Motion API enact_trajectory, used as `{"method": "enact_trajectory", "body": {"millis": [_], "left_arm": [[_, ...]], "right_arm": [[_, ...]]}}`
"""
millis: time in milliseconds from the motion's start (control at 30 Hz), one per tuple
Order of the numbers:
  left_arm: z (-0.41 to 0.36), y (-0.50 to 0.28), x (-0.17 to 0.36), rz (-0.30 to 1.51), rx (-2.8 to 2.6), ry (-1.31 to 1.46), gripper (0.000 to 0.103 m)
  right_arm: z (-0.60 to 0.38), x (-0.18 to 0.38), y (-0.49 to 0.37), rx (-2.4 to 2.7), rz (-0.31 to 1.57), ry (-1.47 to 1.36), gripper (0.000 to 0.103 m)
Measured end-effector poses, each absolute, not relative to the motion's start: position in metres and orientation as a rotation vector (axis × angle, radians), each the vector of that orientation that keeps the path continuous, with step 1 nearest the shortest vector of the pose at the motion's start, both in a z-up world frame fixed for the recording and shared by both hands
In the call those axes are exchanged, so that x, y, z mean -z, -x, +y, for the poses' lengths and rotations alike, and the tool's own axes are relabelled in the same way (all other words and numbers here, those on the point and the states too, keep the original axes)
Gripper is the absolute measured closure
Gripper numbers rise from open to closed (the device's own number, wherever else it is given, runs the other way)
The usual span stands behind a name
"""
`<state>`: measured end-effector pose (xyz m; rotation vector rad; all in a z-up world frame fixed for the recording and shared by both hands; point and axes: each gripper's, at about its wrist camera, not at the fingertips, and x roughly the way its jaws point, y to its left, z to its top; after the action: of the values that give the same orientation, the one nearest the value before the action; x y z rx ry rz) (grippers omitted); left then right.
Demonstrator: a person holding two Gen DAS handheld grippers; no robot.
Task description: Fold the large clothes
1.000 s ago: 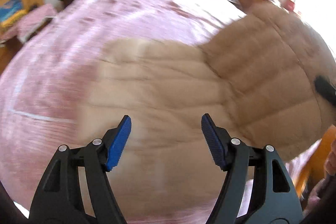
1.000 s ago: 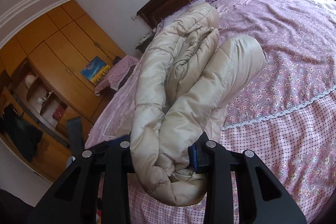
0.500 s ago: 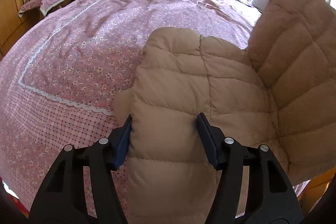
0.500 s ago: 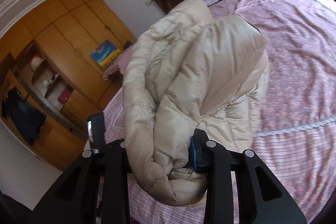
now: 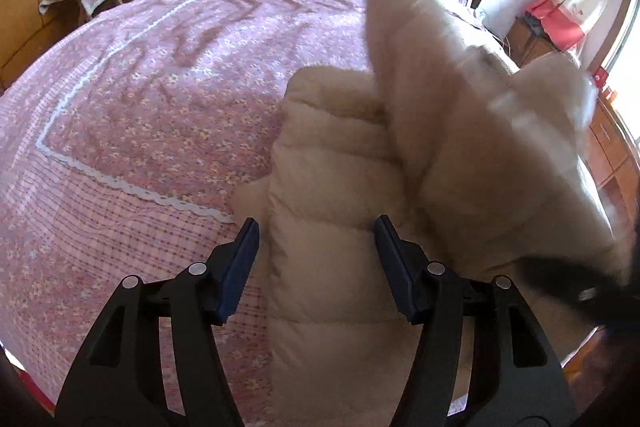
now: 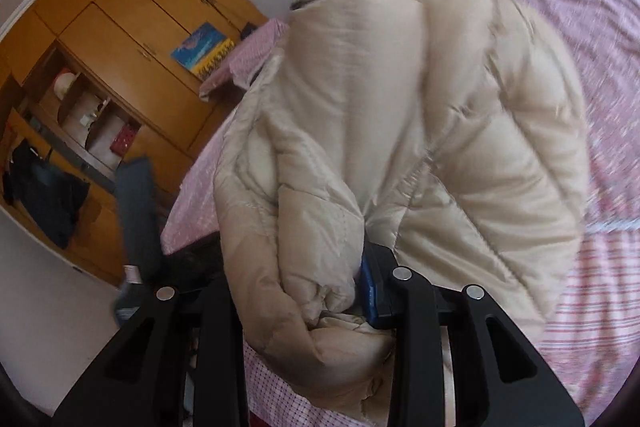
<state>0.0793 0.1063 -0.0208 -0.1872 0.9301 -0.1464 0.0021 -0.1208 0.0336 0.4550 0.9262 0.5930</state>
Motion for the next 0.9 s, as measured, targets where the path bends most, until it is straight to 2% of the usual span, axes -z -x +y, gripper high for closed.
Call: {"method": "enact_trajectory", "body": {"millis": [400, 800, 867, 900], "left_arm": [[0.135, -0.059, 0.005, 0.890, 0.182, 0.260, 0.043], [0.133, -0.049, -0.011, 0.857, 0.164, 0.231, 0.043], [0.133, -0.047, -0.013, 0.851, 0.167, 0.226, 0.043], [0.133, -0.046, -0.014, 0.849, 0.168, 0.223, 0.043]], "right_arm": [[-0.104, -0.010, -0.004, -0.610, 0.926, -0.423, 0.070], [-0.102, -0.024, 0.013, -0.573, 0.881, -0.386, 0.062], [-0.097, -0.028, 0.014, -0.571, 0.874, -0.379, 0.058], [-0.097, -0.029, 0.015, -0.574, 0.870, -0.379, 0.051]]}}
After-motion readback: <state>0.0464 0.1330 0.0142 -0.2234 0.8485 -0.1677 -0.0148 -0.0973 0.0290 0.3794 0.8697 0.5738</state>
